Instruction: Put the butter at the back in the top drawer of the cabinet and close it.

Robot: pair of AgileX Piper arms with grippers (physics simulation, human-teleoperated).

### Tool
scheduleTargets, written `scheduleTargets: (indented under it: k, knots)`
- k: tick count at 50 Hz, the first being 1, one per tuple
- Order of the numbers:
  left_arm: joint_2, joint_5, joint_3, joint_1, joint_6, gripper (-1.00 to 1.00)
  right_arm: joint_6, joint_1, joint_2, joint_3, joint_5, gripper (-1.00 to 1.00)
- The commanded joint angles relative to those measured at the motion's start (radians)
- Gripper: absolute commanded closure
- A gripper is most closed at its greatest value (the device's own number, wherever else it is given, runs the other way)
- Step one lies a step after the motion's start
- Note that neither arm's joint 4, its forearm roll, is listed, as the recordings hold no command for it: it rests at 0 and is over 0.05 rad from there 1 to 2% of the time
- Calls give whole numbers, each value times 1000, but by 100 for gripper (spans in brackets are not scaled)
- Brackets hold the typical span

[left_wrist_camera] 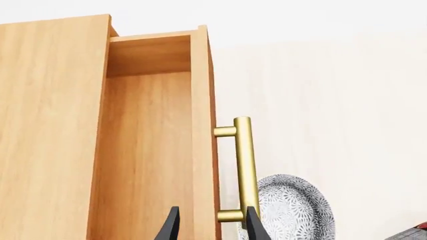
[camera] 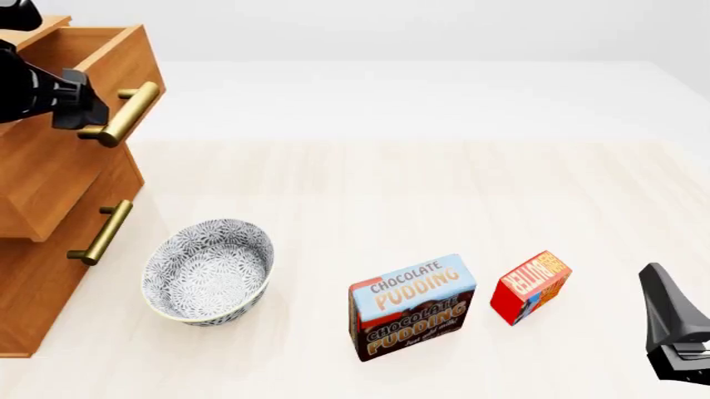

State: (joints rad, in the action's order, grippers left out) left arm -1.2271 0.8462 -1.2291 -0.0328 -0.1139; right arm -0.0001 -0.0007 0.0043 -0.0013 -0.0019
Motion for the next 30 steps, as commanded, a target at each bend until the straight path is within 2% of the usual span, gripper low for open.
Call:
scheduleTargets:
  k: [1,30]
  knots:
    - [-8,14,15,12,-3,-100,0,0,0,0,0,-100]
    - [-16,8,16,37,-4,-100,0,0,0,0,0,-100]
